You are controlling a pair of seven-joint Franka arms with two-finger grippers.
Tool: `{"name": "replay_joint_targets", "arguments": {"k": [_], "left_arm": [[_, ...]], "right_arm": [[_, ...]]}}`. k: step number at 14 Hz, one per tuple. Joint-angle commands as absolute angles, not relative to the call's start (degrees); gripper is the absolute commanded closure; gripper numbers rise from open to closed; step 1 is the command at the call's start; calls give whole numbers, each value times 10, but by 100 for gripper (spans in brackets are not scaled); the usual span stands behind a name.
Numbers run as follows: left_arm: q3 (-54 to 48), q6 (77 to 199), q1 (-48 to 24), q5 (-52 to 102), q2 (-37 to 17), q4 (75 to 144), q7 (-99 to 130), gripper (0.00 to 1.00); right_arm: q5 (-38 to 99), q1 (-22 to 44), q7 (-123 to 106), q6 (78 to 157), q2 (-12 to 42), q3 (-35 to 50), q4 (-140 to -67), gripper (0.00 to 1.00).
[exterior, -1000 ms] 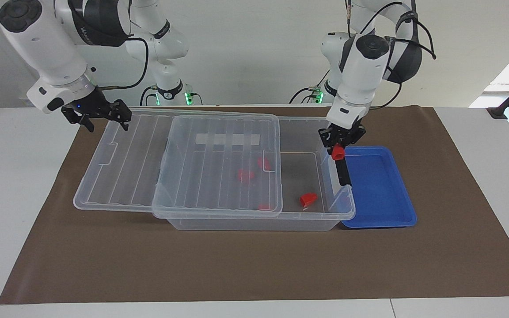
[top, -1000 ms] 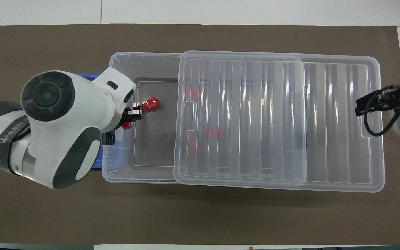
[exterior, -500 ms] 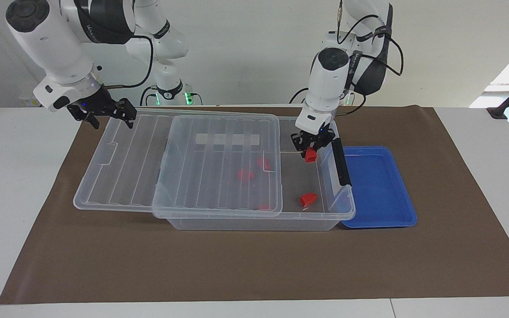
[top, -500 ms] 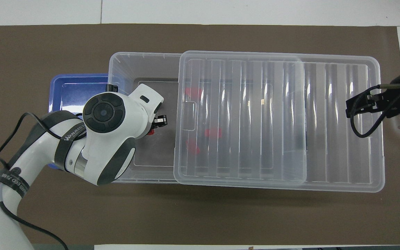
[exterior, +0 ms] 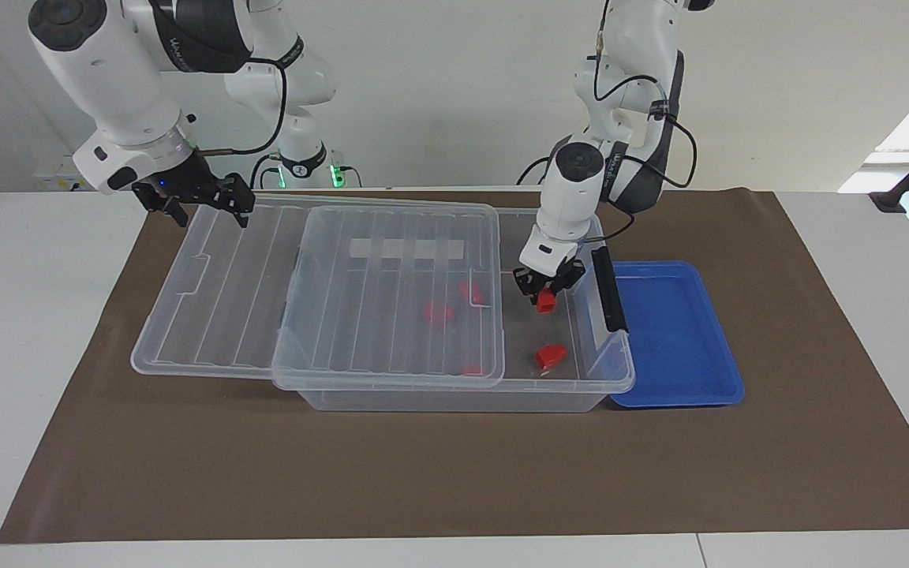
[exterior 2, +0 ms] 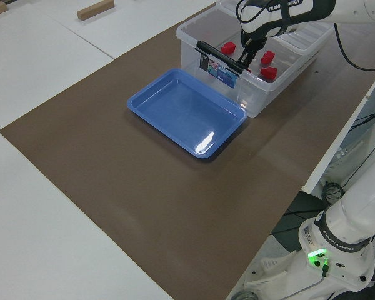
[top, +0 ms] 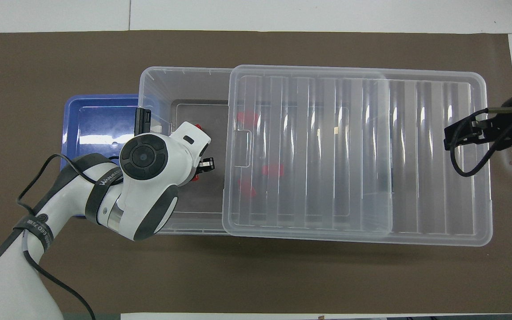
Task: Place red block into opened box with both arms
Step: 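Lower the red block into the box and open the left gripper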
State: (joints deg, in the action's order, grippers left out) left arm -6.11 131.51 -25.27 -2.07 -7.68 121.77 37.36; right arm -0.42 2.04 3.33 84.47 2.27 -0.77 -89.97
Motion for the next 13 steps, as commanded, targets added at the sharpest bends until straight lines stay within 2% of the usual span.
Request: {"name": "replay_joint_targets", "arguments": {"k": [1, 4, 5, 6, 13], "left_arm": [[-54, 1338, -261, -28, -84, 1237, 381, 100], [-54, 1346, -268, -28, -92, 1237, 383, 100], [-54, 1346, -269, -29, -92, 1236, 385, 53], [-54, 1343, -269, -29, -93, 1234, 387, 1], [-53, 1286, -265, -29, -68, 1195, 385, 0]], "right_arm": [[-4, 16, 40, 848, 18, -4, -900, 0], [-4, 16, 41, 848, 18, -4, -902, 0], [-4, 16, 41, 848, 18, -4, -902, 0], [-4, 16, 41, 848, 18, -4, -902, 0], [-5, 16, 41, 849, 20, -4, -901, 0]]}}
